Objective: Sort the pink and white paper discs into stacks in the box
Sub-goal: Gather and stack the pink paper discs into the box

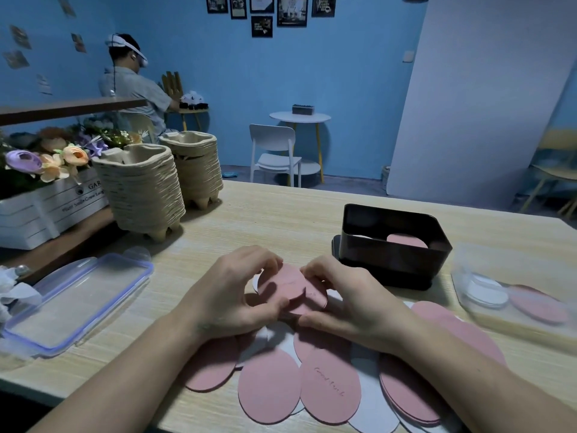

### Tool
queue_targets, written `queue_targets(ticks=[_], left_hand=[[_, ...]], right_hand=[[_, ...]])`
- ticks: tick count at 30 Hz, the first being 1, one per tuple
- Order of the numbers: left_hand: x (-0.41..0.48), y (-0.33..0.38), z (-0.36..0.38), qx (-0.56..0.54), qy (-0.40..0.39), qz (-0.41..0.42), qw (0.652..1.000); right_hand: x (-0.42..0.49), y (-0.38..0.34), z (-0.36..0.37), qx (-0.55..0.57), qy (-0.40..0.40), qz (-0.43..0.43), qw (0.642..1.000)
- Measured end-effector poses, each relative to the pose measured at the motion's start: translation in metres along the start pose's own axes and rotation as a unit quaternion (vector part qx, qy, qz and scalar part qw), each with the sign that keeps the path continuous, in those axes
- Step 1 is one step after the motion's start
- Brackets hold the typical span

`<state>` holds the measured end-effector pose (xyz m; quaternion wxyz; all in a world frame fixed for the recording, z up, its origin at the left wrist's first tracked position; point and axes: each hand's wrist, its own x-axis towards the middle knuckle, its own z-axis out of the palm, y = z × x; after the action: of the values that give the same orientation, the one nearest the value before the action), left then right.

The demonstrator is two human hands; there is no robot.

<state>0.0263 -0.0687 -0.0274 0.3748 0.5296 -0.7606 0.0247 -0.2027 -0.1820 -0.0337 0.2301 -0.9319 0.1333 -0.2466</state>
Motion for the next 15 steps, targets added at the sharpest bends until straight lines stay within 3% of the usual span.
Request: queue_targets(ticks=[15], left_hand=[[-0.012,-0.005,0.004,-0.028,0.016,-0.013,0.999]], right_hand=[[-0.001,-0.006,-0.004,-0.030,0.062,-0.055,0.996]])
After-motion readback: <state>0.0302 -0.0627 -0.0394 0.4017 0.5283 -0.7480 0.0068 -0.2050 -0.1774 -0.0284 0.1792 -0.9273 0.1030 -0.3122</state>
